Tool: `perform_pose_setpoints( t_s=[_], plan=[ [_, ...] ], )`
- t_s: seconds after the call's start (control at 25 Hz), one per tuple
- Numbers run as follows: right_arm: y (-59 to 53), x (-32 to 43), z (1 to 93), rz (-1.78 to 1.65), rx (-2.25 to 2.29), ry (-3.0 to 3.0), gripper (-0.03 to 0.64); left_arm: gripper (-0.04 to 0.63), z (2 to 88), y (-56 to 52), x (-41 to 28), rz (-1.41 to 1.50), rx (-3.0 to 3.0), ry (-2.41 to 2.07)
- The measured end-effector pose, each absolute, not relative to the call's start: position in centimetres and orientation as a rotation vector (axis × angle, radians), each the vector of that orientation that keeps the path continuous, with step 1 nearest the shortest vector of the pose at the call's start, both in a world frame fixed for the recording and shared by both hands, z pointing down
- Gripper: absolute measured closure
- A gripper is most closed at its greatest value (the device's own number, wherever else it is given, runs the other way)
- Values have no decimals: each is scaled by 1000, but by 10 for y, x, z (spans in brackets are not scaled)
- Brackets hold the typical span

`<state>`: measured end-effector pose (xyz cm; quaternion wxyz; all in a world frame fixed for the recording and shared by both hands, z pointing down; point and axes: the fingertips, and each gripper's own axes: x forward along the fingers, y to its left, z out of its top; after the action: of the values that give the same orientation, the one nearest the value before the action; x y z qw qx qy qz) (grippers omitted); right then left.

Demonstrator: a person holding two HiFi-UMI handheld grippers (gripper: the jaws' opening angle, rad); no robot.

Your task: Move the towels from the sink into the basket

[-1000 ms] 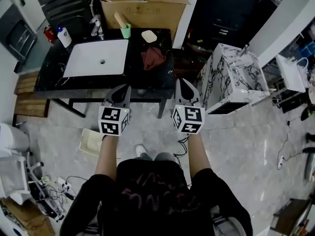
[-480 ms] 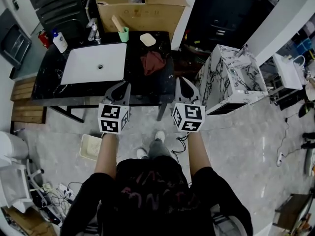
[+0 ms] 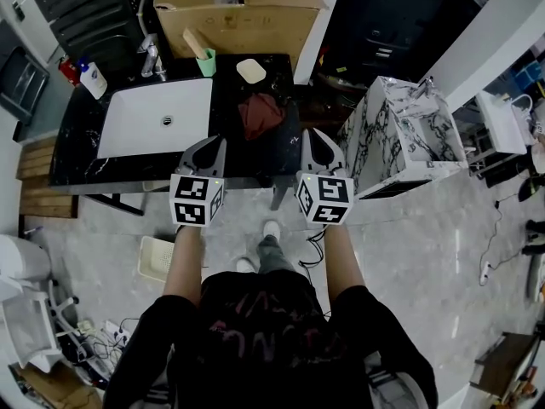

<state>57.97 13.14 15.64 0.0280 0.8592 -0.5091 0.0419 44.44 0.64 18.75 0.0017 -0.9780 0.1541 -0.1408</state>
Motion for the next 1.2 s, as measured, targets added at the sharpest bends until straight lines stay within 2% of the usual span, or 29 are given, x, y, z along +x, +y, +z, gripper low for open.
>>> perform_pose_setpoints(
  t_s=[0.76,0.8,0.84,0.88,1.2],
  plan=[
    [95,652,192,247,2642,-1551,601,572,248,-21,535,-661,-3078,335],
    [96,653,192,248,2643,-1547,601,544,253,-21,538,-683,-3074,315],
    [98,653,193,249,2644,-1544,601,479,258,-21,542,-708,-3070,295],
    [100,653,194,252,2645,-1540,601,445,263,-22,546,-733,-3067,277],
    [121,665,205,280,2650,-1489,601,368,307,-28,578,-927,-3011,164]
  ],
)
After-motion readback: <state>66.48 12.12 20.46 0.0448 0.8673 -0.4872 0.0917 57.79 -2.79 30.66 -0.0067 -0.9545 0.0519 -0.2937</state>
